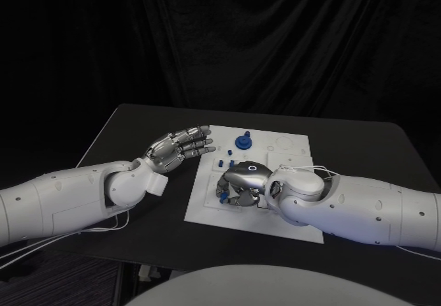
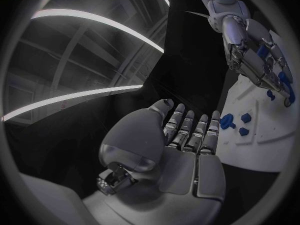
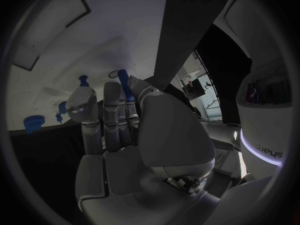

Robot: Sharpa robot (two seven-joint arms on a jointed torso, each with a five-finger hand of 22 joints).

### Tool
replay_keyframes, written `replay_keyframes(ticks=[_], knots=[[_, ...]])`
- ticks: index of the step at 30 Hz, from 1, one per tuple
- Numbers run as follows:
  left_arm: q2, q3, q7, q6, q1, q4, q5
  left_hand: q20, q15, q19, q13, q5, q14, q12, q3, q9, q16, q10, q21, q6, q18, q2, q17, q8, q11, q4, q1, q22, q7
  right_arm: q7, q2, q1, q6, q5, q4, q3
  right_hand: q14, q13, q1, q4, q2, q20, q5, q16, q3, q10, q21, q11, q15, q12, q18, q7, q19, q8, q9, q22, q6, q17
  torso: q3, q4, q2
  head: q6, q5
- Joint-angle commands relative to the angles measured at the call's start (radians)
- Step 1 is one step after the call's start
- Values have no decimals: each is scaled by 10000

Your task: Assemble the parts on the task board

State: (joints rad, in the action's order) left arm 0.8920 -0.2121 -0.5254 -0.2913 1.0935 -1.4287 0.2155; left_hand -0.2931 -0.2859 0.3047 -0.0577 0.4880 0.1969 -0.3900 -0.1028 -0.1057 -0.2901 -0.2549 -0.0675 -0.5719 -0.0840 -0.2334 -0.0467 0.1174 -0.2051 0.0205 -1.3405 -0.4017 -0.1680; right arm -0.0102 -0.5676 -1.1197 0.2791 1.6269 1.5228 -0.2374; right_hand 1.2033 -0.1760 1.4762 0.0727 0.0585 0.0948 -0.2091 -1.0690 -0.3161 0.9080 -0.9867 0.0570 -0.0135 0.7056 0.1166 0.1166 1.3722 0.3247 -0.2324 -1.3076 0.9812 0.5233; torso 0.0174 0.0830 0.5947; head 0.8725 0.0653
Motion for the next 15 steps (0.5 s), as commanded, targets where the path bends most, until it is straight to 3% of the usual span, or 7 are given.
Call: replay_keyframes(ticks=[1, 4, 15], knots=[[-18, 11, -54, -140, -16, -6, 0, 11, -47, 65, -9, 57, 51, -54, -56, -12, -57, -21, -22, -89, 140, 39, -13, 52, -43, 25, 94, 15, -179, 220, 18, 90, 15, 456, -92, -24, 56, -13, 100, -65, 6, -26, -59, -26, 26, 89, -44, -6, -1, -62, -67, 18, 27, 93, -1451, -1198, 121, 4, 0, 4, 13, 2, 8], [-18, 11, -43, -138, -19, -5, 0, 11, -47, 65, -9, 57, 51, -54, -56, -12, -57, -21, -22, -89, 140, 39, -13, 52, -43, 25, 94, 15, -179, 225, 33, 108, 153, 493, -134, -24, 46, -16, 108, -85, 10, -31, -83, -13, 20, 116, -28, -15, -7, -84, -63, 11, 17, 110, -1480, -1192, 158, -14, 2, -28, 0, 2, 20], [-58, 11, -15, -172, -28, 24, 0, 14, -42, 63, -8, 59, 33, -60, -106, -8, -46, -23, -20, -72, 139, 37, -9, 53, -37, 31, 128, 27, -183, 254, 52, 125, 373, 527, -164, -24, 42, -37, 131, -156, 18, -47, -308, -6, -13, 165, -49, -20, -19, -155, -64, 21, 5, 128, -1578, -1192, 204, 8, -16, -18, -3, 2, 41]])
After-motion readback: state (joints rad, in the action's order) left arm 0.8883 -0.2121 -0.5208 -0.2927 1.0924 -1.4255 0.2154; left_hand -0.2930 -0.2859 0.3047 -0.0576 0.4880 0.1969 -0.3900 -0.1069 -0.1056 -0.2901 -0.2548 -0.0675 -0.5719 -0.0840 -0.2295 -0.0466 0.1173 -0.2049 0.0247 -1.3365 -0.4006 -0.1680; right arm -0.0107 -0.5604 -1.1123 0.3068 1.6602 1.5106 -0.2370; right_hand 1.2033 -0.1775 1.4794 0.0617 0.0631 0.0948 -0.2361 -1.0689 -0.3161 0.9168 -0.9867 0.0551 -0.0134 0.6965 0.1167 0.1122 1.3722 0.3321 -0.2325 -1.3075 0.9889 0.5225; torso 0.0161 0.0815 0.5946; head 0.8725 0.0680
